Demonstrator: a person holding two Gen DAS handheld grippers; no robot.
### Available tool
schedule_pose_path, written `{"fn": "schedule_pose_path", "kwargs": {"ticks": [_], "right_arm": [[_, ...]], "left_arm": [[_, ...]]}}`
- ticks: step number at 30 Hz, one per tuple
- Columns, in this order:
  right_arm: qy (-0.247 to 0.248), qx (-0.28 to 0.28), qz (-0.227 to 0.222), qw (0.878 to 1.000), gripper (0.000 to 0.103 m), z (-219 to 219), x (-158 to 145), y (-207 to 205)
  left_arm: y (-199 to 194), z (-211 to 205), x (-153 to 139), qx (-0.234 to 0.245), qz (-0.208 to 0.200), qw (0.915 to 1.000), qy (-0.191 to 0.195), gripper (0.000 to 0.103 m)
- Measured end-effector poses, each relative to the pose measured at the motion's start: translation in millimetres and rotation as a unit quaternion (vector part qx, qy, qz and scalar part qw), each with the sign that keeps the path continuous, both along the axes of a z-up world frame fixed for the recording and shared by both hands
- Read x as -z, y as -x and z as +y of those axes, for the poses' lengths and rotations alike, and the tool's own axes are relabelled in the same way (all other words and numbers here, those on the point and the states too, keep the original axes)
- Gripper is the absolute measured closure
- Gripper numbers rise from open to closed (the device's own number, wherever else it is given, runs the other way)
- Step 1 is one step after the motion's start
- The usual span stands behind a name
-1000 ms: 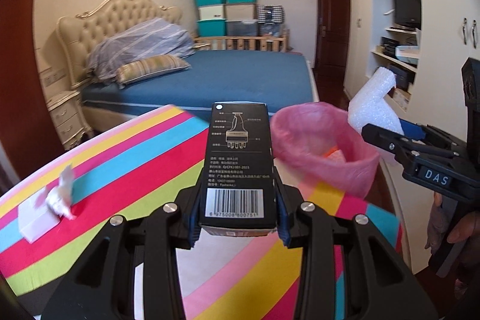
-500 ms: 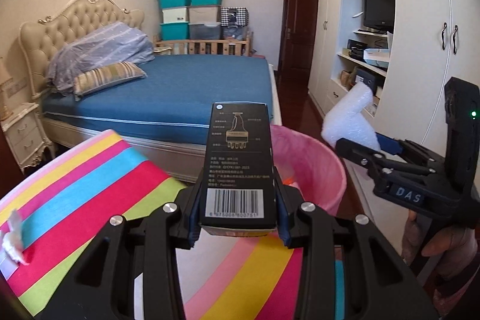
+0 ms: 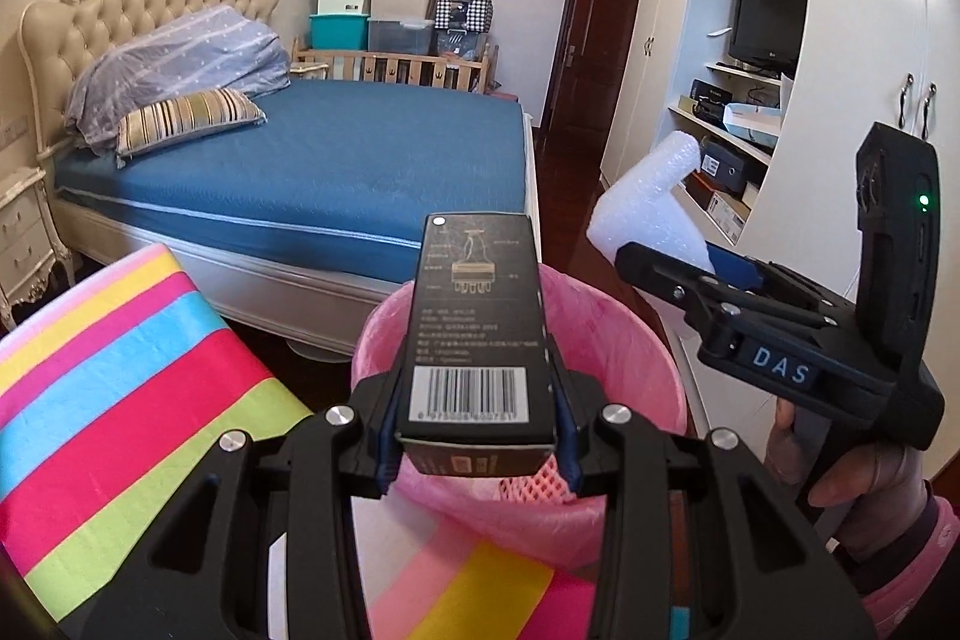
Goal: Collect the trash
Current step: 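Open both tools to drop the box and foam sheet into the bin, then move both open tools back over the tissue box and tissue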
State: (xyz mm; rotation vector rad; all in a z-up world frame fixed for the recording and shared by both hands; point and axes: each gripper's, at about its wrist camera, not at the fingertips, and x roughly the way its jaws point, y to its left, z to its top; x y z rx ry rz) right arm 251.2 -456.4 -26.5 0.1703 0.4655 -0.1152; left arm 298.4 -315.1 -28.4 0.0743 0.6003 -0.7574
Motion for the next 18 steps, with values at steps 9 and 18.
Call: {"fn": "schedule_pose_path", "kwargs": {"ticks": [9, 18], "right_arm": [[-0.021, 0.008, -0.028, 0.999, 0.017, -17.4, -7.9, -5.7], [0.013, 0.029, -0.034, 0.999, 0.017, -0.7, -19.7, 26.3]], "left_arm": [[-16.0, 6.9, 10.7, -0.023, 0.006, 0.9997, 0.011, 0.032], [-3.8, 84.5, -1.3, -0.116, -0.039, 0.9925, -0.007, 0.008]]}}
